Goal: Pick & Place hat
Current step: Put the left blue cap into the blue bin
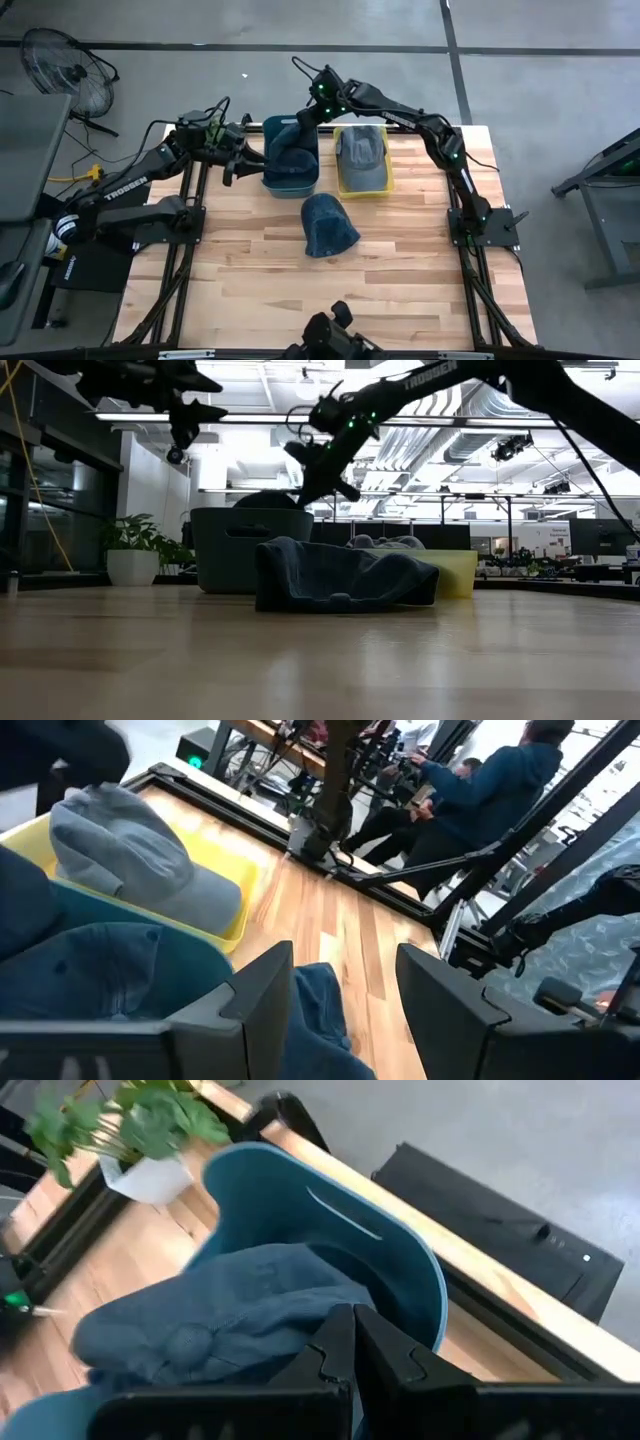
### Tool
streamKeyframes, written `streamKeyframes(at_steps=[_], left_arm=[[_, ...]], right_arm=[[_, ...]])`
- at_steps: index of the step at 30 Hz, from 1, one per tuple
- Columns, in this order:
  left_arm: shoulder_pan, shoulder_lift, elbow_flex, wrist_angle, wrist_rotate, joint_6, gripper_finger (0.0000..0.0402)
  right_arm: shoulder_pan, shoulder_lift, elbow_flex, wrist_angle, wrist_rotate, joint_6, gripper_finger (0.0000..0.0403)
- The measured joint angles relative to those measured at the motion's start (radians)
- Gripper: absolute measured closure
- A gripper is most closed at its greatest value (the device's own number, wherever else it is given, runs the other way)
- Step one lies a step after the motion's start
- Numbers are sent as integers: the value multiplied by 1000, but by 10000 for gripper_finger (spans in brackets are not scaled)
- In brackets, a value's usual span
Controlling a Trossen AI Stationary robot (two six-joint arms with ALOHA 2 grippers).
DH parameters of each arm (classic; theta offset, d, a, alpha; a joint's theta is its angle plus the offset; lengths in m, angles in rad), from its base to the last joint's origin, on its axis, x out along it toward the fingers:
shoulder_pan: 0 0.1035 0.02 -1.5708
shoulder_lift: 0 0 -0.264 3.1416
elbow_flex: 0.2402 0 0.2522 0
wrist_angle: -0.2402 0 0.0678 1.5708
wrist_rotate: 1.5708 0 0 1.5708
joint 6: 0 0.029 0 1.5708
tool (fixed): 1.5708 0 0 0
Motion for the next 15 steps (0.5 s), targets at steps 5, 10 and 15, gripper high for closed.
streamKeyframes(at_steps=[5,10,15], left_arm=[[0,-46,0,-68,-4,5,225],[0,-91,0,-119,-30,5,225],[0,-117,0,-129,-61,4,225]], right_arm=[[3,8,0,3,-39,-17,403],[51,9,1,-47,-35,-51,403],[109,9,1,-115,1,-76,403]])
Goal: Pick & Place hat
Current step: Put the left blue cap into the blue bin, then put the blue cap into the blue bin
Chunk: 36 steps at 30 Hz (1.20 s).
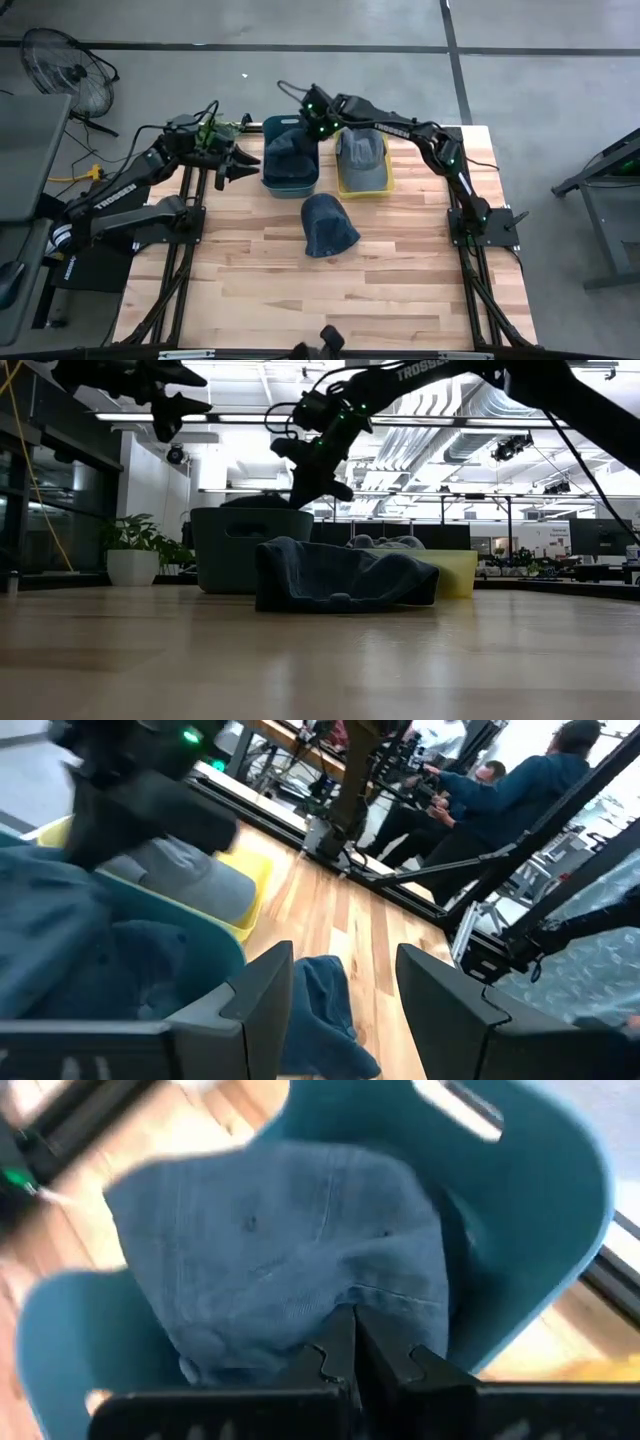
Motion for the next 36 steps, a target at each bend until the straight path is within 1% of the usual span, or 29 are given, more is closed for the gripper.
streamKeyframes(at_steps=[6,12,17,21,24,31,36], left_arm=[[0,-17,0,-10,-13,-3,225],[0,-16,0,-9,-16,-25,225],[0,-16,0,-9,-20,-26,225],[0,-16,0,-11,-20,-33,225],[0,-16,0,-12,-21,-34,225],[0,-16,0,-12,-21,-34,225],[0,-16,0,-13,-24,-34,225]], right_arm=[[60,10,0,-70,71,-17,403],[109,51,0,-93,57,-14,403],[138,54,-2,-94,47,-12,403],[150,54,-1,-128,26,-11,403],[151,54,-1,-161,46,-16,403],[145,16,0,-161,70,-19,403],[150,-16,0,-181,65,-53,403]])
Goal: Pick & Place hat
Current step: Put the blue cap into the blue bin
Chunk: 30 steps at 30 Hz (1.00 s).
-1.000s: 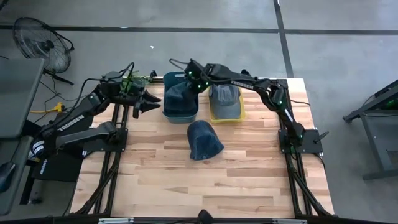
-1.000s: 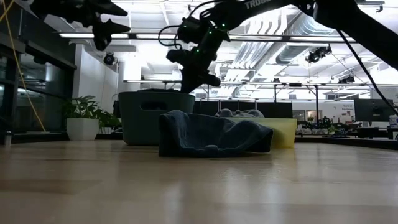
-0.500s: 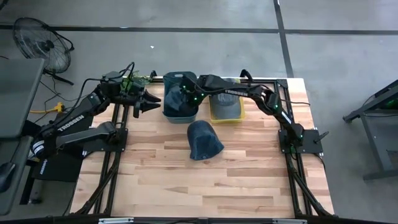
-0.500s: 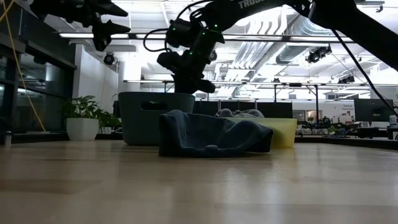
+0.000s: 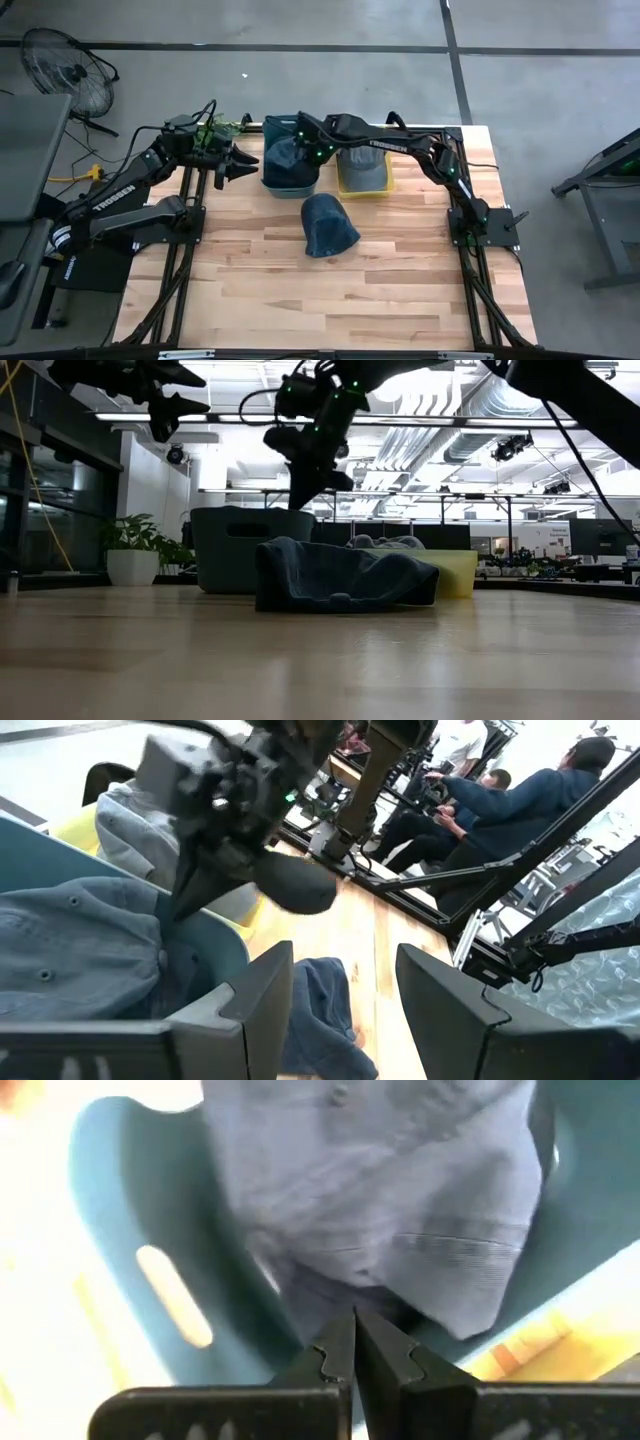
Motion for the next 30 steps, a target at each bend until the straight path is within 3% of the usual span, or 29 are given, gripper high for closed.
streamKeyframes(at_steps=[12,18,30], left_arm=[[-1,2,0,-20,-22,0,225],[-1,2,0,-45,-23,0,225],[-1,2,0,-78,-24,6,225]], right_arm=[[111,-125,0,-198,114,-132,402],[190,-129,0,-321,139,-142,402],[304,-131,0,-408,196,20,402]])
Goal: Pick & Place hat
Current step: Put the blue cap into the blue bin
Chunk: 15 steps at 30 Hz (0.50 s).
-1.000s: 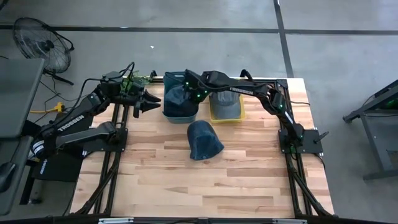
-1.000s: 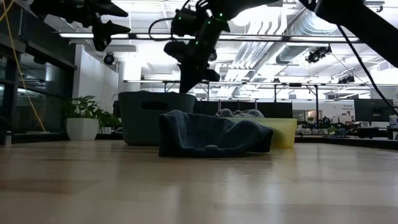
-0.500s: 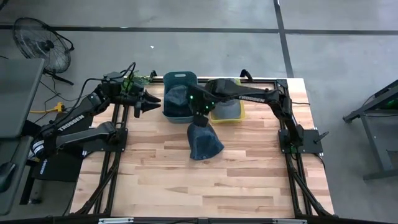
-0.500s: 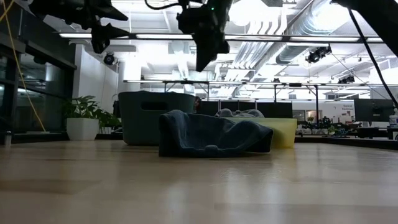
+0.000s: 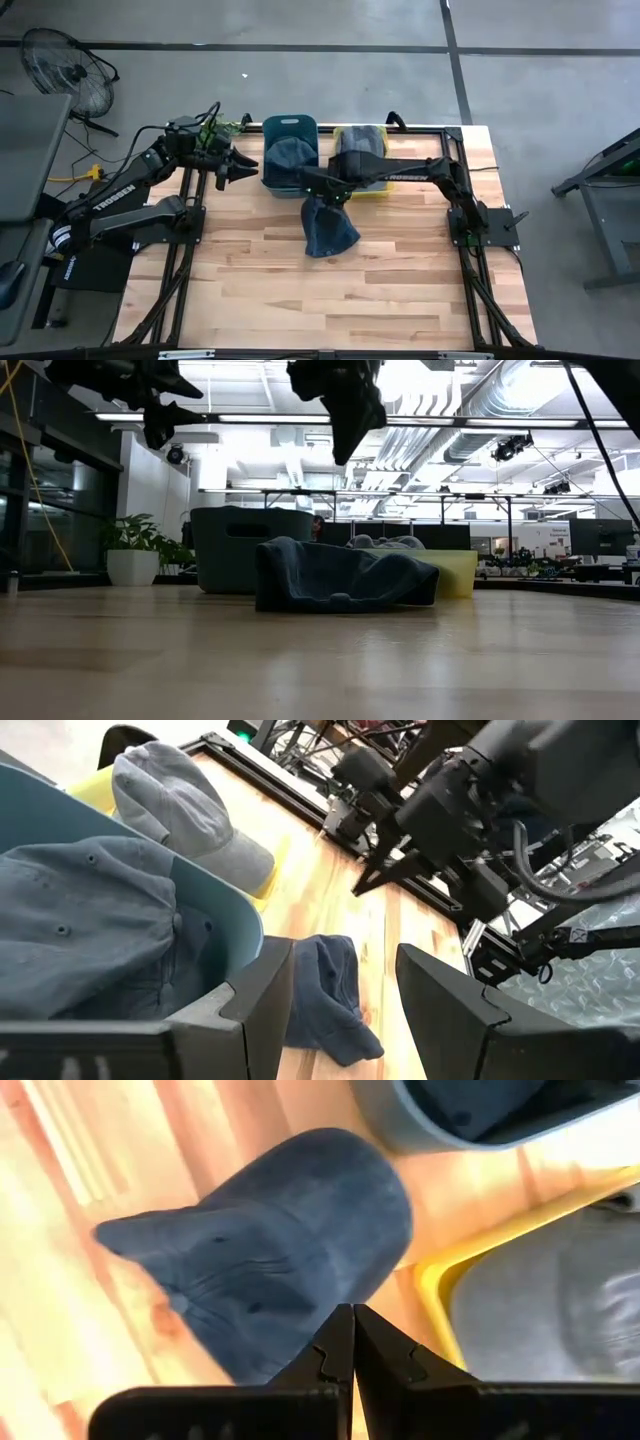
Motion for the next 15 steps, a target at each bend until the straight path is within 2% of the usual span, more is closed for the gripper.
streamKeyframes(at_steps=[9,12,15], left_arm=[[0,0,0,3,2,2,225],[0,0,0,3,2,2,225],[0,0,0,3,9,2,225]], right_arm=[[74,-10,-1,-30,-77,173,402],[99,-26,-1,-29,-59,279,399],[125,-33,-1,-31,-32,407,376]])
